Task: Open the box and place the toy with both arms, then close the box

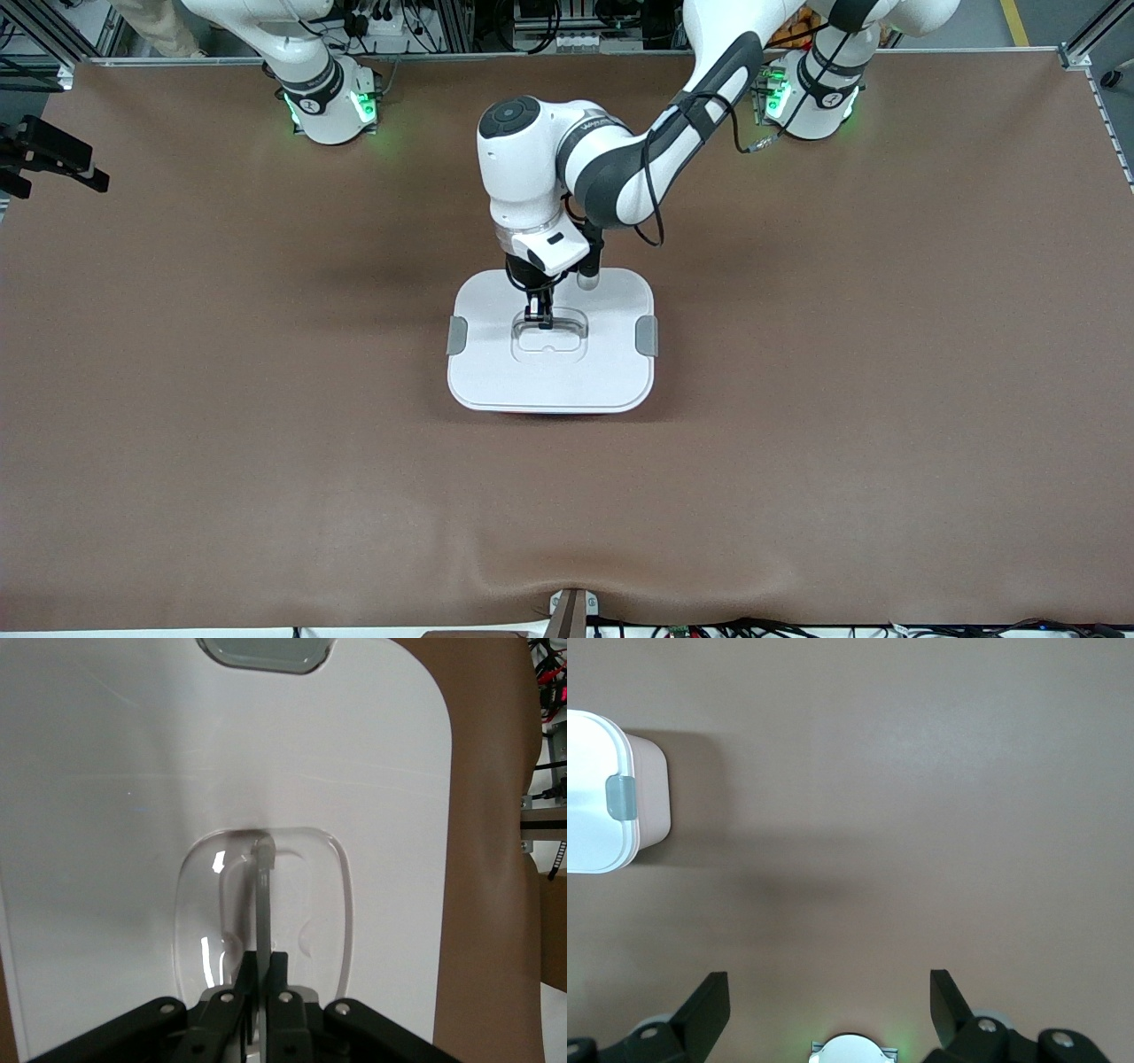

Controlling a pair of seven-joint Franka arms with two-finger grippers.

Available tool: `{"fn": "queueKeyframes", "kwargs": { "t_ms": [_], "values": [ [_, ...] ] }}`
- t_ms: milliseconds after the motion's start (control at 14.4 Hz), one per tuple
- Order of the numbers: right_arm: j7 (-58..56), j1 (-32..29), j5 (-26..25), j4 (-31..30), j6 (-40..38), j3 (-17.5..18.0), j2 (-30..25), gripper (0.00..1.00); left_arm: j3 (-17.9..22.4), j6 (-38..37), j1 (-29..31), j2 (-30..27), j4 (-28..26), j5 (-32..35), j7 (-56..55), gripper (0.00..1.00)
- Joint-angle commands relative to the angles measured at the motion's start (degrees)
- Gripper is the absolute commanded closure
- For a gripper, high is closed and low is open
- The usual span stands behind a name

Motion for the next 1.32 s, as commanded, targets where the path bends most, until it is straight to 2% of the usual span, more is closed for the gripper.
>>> {"fn": "queueKeyframes", "kwargs": {
  "t_ms": [0,1251],
  "values": [
    [-0.5,0.0,-0.2,1.4,-1.0,0.0,0.6,0.00,0.2,-2.0,-0.1,-1.1,0.2,-1.1,-0.3,1.00],
    [-0.4,-0.5,-0.4,1.9,-1.0,-0.2,0.5,0.00,0.7,-0.9,-0.3,-0.1,0.5,-1.8,0.3,1.00]
  ]
}}
